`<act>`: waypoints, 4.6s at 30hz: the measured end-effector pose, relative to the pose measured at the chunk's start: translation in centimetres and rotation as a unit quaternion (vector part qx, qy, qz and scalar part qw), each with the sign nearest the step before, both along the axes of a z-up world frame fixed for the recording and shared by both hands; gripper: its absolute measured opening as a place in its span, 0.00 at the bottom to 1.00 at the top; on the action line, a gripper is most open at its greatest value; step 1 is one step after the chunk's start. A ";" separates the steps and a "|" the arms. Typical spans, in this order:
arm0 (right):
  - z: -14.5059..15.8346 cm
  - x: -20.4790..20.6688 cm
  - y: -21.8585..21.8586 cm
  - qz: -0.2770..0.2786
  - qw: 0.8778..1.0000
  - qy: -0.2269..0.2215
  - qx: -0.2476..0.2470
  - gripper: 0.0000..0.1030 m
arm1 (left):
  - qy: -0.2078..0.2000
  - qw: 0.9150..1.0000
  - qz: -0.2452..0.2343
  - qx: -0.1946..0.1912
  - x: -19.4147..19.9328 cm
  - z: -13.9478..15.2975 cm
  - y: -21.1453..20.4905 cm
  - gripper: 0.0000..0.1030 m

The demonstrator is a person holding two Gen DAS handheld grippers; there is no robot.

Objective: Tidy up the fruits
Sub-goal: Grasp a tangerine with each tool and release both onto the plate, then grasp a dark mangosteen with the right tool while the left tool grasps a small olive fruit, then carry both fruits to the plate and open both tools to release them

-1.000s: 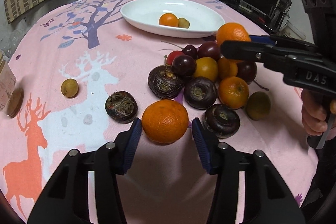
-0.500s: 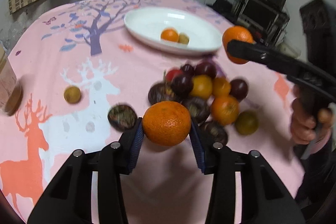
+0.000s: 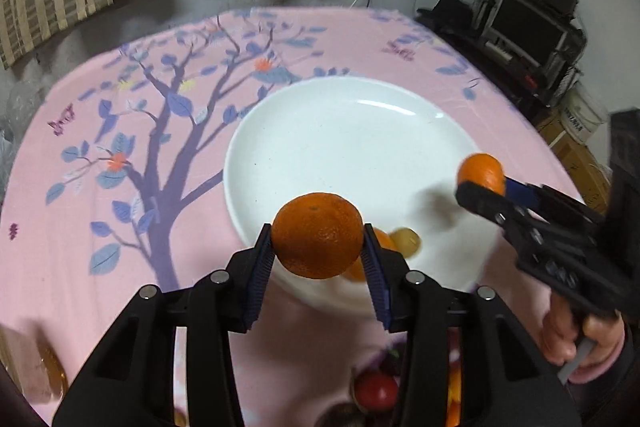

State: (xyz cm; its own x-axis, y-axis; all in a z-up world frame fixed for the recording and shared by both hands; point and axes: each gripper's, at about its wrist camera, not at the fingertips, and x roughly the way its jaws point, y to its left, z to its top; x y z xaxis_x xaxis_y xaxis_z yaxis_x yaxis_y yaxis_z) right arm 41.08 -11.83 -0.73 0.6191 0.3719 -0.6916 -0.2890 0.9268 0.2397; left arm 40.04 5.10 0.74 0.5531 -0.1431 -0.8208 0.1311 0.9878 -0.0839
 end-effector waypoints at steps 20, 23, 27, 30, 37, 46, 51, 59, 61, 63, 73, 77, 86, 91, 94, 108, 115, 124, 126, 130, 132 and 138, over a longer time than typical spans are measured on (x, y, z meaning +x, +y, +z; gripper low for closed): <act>2.2 -4.9 0.8 0.041 0.999 -0.010 0.006 0.58 | -0.093 0.992 0.078 0.042 -9.9 5.7 7.3 0.86; 4.0 -8.5 3.3 0.097 0.995 -0.035 0.011 0.58 | -0.117 0.988 0.102 0.023 -13.6 4.9 9.8 0.87; 4.3 -13.9 9.1 0.219 0.975 -0.041 -0.001 0.58 | -0.099 0.985 0.141 -0.010 -15.0 2.5 12.8 0.87; 2.2 -16.5 13.9 0.275 0.960 -0.015 -0.043 0.56 | -0.096 0.981 0.166 -0.014 -14.8 2.0 14.0 0.87; -1.0 -17.0 18.3 0.280 0.954 0.019 -0.102 0.45 | -0.071 0.980 0.183 -0.020 -14.7 0.9 14.9 0.86; -3.2 -16.5 19.5 0.249 0.956 0.029 -0.149 0.43 | -0.071 0.978 0.195 -0.037 -15.2 1.1 15.8 0.86; -3.0 -16.2 18.7 0.239 0.961 0.030 -0.139 0.33 | -0.064 0.980 0.188 -0.025 -14.9 0.4 15.6 0.86; 1.3 -15.5 14.5 0.192 0.980 -0.016 -0.056 0.33 | -0.014 0.995 0.090 -0.030 -13.8 -3.2 13.4 0.53; 1.6 -14.9 13.6 0.177 0.983 -0.013 -0.045 0.33 | -0.018 0.997 0.073 -0.018 -13.9 -3.6 12.4 0.53; 1.6 -14.5 13.0 0.169 0.985 -0.004 -0.036 0.33 | -0.022 0.998 0.056 -0.009 -14.0 -3.8 11.5 0.53; 1.8 -14.0 12.2 0.154 0.987 -0.007 -0.035 0.33 | 0.002 0.997 0.063 0.036 -13.9 -5.8 11.2 0.42; 1.9 -14.0 12.1 0.150 0.988 -0.007 -0.033 0.33 | 0.000 0.997 0.062 0.045 -13.9 -5.8 11.0 0.37; 2.2 -13.6 11.2 0.134 0.991 -0.006 -0.027 0.33 | 0.001 0.996 0.062 0.056 -14.0 -5.7 10.2 0.26; 3.2 -13.1 10.0 0.121 0.992 -0.020 -0.012 0.33 | -0.001 0.997 0.068 0.038 -13.9 -4.9 9.7 0.26; 4.2 -12.0 7.9 0.089 0.995 -0.043 0.004 0.33 | -0.027 0.998 0.061 0.004 -13.3 -2.5 8.7 0.26; 1.7 -2.7 -1.2 -0.013 1.000 -0.022 0.004 0.33 | -0.030 0.999 -0.008 0.010 0.1 -0.4 -3.5 0.26; 0.5 -2.2 -0.8 -0.001 1.000 -0.003 -0.018 0.34 | -0.008 0.999 -0.003 0.041 2.6 -2.8 -5.2 0.26; 2.4 -3.7 -1.0 0.004 0.999 -0.026 -0.019 0.53 | -0.062 0.997 0.022 0.043 -2.1 0.4 -4.0 0.81; 3.0 -4.2 -1.5 0.011 1.000 -0.021 0.002 0.53 | -0.078 0.996 0.039 0.025 -4.4 1.3 -2.5 0.85; 4.0 -5.7 -1.1 0.042 0.999 -0.008 0.007 0.55 | -0.098 0.991 0.087 -0.006 -9.6 1.5 1.4 0.89; 4.1 -6.7 -0.6 0.062 0.998 0.000 -0.006 0.55 | -0.103 0.988 0.117 -0.011 -11.6 0.7 3.1 0.89; 2.3 -9.5 -0.3 0.094 0.994 0.025 -0.057 0.55 | -0.086 0.981 0.173 0.019 -14.2 -1.5 6.4 0.89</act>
